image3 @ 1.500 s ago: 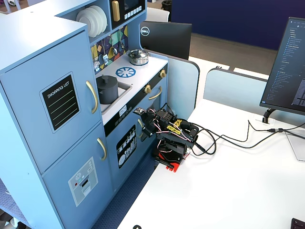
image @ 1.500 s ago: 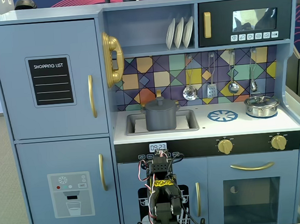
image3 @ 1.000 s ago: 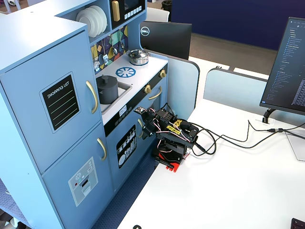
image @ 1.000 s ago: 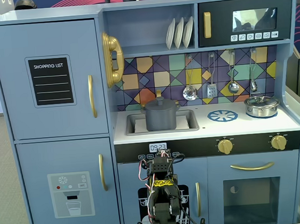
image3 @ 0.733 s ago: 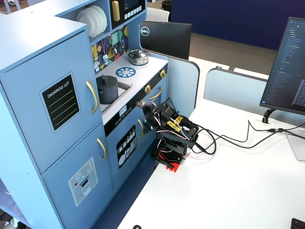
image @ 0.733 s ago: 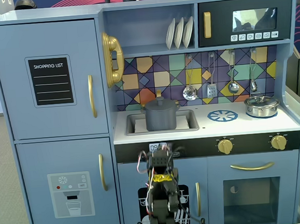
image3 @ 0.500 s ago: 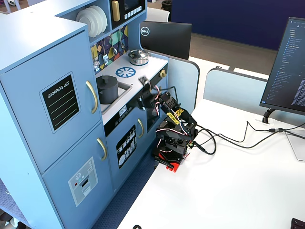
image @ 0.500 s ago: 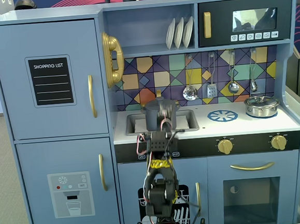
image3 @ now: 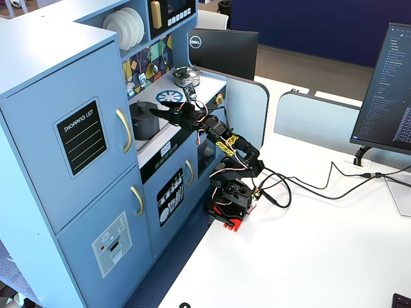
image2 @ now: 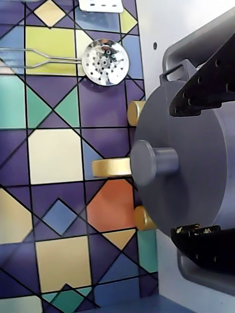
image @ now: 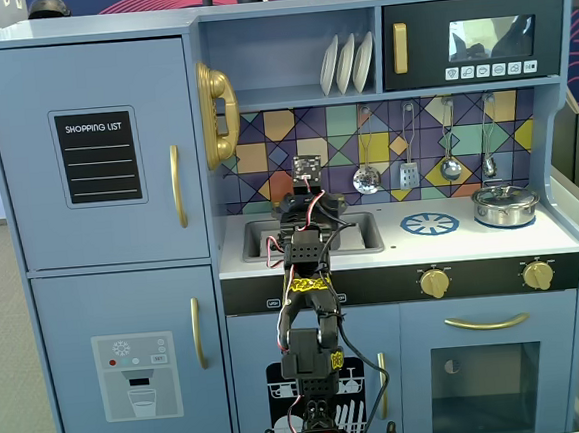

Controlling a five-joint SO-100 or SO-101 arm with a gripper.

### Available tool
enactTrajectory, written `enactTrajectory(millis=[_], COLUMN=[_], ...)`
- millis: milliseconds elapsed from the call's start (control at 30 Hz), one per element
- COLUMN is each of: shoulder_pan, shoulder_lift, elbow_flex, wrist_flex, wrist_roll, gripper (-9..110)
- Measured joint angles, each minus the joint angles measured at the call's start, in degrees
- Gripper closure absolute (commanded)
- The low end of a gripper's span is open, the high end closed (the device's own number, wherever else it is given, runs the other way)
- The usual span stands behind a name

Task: Take off the lid from the gray recipient and place it on the counter

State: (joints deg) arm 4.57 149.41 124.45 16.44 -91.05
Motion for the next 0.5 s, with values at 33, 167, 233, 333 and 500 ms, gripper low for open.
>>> enactTrajectory(millis=[33, 167, 233, 333, 500], shoulder_pan=[0.0, 0.0, 0.0, 0.0, 0.0], shoulder_lift=[-0.4, -2.6, -4.0, -6.3, -10.4], elbow_flex=[0.0, 0.0, 0.0, -0.2, -1.5], wrist_flex=[0.0, -1.7, -2.7, -4.0, -5.7], wrist_roll=[-0.2, -0.4, -0.5, -0.5, -1.0], gripper=[80, 81, 81, 81, 82])
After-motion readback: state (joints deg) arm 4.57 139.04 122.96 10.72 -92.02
